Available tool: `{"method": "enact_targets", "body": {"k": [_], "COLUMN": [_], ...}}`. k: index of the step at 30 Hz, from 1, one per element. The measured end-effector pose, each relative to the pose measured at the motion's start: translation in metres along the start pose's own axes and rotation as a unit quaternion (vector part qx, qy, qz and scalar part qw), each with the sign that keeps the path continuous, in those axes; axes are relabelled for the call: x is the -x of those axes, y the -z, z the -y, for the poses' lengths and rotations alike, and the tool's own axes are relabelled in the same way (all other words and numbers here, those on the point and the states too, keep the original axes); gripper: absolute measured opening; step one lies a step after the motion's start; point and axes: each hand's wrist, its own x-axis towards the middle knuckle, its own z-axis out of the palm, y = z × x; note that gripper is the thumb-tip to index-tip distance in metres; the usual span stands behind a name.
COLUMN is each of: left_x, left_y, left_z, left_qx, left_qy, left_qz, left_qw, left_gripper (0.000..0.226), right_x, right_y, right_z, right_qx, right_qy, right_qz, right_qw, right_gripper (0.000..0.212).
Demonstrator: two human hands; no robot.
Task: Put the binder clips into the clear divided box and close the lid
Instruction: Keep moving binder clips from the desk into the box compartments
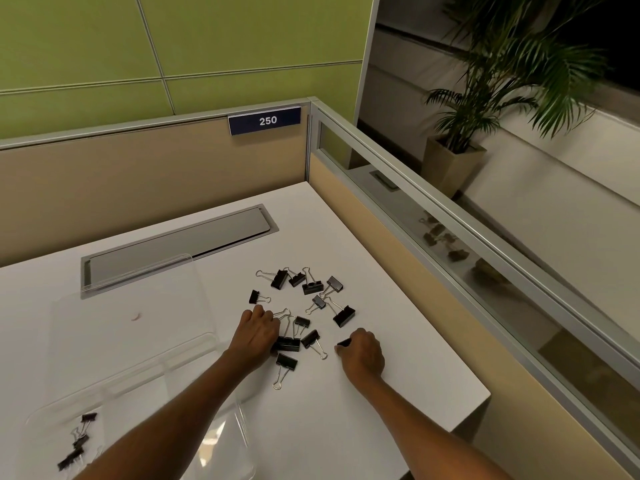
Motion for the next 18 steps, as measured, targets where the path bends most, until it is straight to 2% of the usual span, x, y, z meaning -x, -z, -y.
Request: {"method": "enact_targets", "body": {"k": [5, 10, 15, 18], "left_x": [0.001, 0.005, 0.005, 0.005], "left_y": [-0.006, -0.006, -0.002, 0.005], "left_z": [0.000, 0.002, 0.004, 0.006], "left_qx": [0.005, 0.027, 0.096, 0.157], "left_qy": [-0.016, -0.030, 0.004, 0.043], "left_qz": [-0.015, -0.001, -0.005, -0.047], "left_qw": [1.000, 0.999, 0.995, 0.986], "left_gripper": [0.040, 0.043, 0.022, 0.015], "right_x": [-0.003, -0.006, -0.004, -0.003], "right_y": [0.001, 0.002, 0.003, 0.004], "right_z": [0.006, 0.006, 0.010, 0.018], "right_qx": [-0.011, -0.012, -0.056, -0.116], "right_qy": [-0.022, -0.014, -0.009, -0.001], "right_qz": [0.031, 0.054, 0.065, 0.069], "right_qw": [0.999, 0.998, 0.996, 0.991], "right_gripper": [0.044, 0.033, 0.024, 0.024]}}
